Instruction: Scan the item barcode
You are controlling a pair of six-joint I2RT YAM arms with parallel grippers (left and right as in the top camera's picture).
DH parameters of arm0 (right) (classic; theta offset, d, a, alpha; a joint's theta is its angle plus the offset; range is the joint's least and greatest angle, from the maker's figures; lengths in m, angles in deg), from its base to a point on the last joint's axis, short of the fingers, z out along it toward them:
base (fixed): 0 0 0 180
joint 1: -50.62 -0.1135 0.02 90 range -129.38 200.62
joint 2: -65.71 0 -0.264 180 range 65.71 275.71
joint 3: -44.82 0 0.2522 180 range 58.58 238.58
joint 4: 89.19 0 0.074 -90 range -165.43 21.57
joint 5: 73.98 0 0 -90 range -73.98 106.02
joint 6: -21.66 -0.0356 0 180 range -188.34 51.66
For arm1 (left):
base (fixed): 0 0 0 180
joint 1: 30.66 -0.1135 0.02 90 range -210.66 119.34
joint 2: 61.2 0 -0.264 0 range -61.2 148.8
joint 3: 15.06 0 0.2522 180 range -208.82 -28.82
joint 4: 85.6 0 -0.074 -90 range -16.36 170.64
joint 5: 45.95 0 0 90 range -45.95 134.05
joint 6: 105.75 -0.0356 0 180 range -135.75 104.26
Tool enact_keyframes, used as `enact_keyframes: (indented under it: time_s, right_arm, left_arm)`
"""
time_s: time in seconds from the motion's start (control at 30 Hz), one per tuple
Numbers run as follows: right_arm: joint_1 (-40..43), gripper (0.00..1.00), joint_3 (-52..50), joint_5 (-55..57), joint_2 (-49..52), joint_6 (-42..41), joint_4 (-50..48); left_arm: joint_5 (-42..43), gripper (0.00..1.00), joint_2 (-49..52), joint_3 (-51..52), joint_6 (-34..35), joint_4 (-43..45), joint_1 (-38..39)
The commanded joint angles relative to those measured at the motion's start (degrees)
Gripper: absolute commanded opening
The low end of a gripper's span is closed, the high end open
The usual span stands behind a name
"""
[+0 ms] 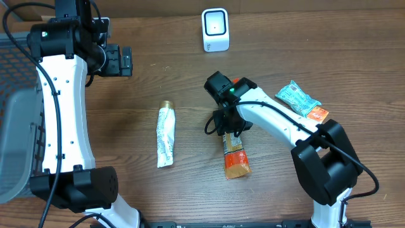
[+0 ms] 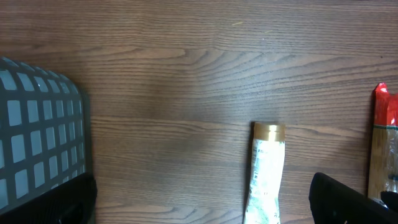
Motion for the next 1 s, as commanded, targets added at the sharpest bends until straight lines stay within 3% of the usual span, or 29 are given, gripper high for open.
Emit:
enact_keyframes:
  time_s: [0.0,0.13,0.53,0.67,0.8,0.97]
  right_arm:
    - [2.49,0.54,1.88,-5.31,0.42,3.26,-0.28]
    - [6.19,0.55,1.33,-12.68,0.42,5.75,-0.33]
    - [17.40,0.63,-7.06,-18.91,0.42,10.58,-4.98]
    - [21.24,0.64,-8.46,-24.76,0.42,16.00,-5.64]
    - [23.23,0.68,-9.77,-31.32,0.70,18.84,-7.06]
    - [22.03,0.68,-12.59,-35.58,2.84,16.52,-11.96]
  left_arm:
    - [-0.33,1.00,0.68,-0.11,-1.05,0.00,0.37]
    - [-0.33,1.00,0.68,-0.11,-1.05,0.00,0.37]
    - [-0.33,0.99,0.68,-0.11,-1.05,0.00,0.37]
    - [-0.33,1.00,0.68,-0.11,-1.05,0.00,0.37]
    - [-0.33,1.00,0.68,-0.11,-1.05,0.00,0.37]
    - [-0.33,1.00,0.68,-0.11,-1.05,0.00,0.37]
